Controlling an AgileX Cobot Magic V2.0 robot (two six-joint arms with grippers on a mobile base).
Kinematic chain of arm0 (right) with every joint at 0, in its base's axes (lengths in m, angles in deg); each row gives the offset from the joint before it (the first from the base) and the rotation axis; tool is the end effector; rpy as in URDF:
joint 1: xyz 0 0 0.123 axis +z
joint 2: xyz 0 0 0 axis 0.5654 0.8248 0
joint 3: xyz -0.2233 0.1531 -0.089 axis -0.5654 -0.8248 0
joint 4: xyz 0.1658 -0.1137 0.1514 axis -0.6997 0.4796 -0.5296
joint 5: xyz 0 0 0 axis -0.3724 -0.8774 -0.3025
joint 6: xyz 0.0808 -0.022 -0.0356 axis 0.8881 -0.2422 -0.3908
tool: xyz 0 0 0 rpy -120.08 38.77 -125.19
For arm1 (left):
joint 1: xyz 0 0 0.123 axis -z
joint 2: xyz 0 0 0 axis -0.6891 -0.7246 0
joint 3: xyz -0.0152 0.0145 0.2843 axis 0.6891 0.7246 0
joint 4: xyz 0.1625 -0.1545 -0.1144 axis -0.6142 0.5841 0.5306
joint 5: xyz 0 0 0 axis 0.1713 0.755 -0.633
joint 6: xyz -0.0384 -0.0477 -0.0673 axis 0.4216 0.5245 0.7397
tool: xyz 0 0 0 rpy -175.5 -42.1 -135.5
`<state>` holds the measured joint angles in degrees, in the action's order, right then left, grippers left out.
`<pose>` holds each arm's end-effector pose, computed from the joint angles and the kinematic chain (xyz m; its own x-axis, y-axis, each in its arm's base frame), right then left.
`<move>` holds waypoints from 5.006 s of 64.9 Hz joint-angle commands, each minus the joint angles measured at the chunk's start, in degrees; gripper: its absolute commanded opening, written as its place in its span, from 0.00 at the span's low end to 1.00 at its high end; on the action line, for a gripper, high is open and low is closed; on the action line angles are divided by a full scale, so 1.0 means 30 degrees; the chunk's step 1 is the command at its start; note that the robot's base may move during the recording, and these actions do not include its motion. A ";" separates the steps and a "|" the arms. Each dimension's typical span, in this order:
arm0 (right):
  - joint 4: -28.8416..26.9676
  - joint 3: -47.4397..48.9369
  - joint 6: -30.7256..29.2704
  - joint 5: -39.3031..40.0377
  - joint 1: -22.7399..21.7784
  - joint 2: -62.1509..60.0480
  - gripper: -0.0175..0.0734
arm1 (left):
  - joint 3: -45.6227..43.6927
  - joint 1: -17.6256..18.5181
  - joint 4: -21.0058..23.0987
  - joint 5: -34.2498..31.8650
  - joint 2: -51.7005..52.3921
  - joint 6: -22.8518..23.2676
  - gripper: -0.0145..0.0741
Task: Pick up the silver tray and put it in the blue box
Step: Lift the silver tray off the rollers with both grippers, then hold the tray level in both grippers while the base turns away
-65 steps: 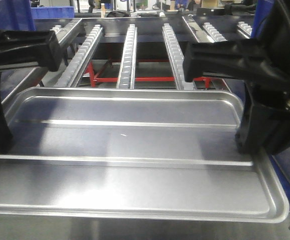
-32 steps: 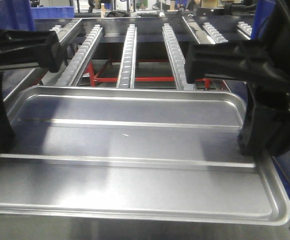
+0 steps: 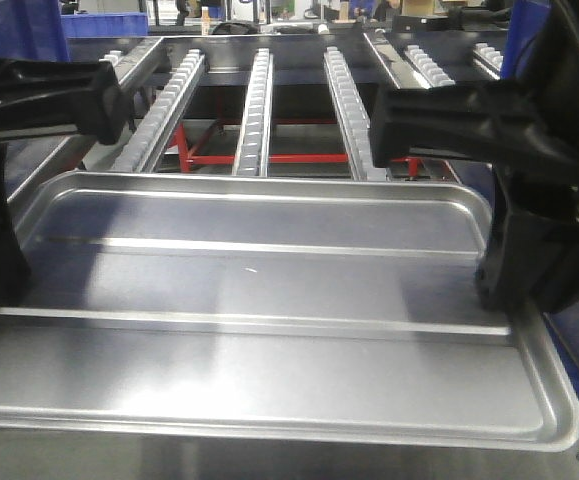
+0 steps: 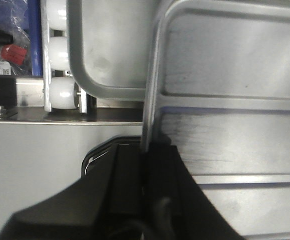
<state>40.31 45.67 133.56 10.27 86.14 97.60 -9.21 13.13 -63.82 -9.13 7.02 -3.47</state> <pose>0.1580 0.1640 0.2576 -0.8981 0.1263 -0.4214 0.0454 0.9794 0.1967 0.1389 -0.1751 0.2722 -0.9272 -0.0008 -0.3745 0.0608 0.9864 -0.1528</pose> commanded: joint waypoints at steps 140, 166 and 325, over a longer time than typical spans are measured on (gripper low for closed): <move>0.0876 0.0376 -0.0047 -0.0390 -0.0018 -0.0541 0.25 | -0.0445 0.0106 -0.0670 0.0068 0.0556 0.0096 0.05; 0.0876 0.0376 -0.0047 -0.0390 -0.0018 -0.0541 0.25 | -0.0445 0.0106 -0.0670 0.0068 0.0556 0.0096 0.05; 0.0876 0.0376 -0.0047 -0.1282 -0.0018 -0.0541 0.25 | -0.0445 0.0068 -0.0618 0.0028 0.0556 0.0096 0.05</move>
<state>40.21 45.67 133.63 8.71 86.34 97.60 -9.21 13.13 -63.28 -10.08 7.26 -3.79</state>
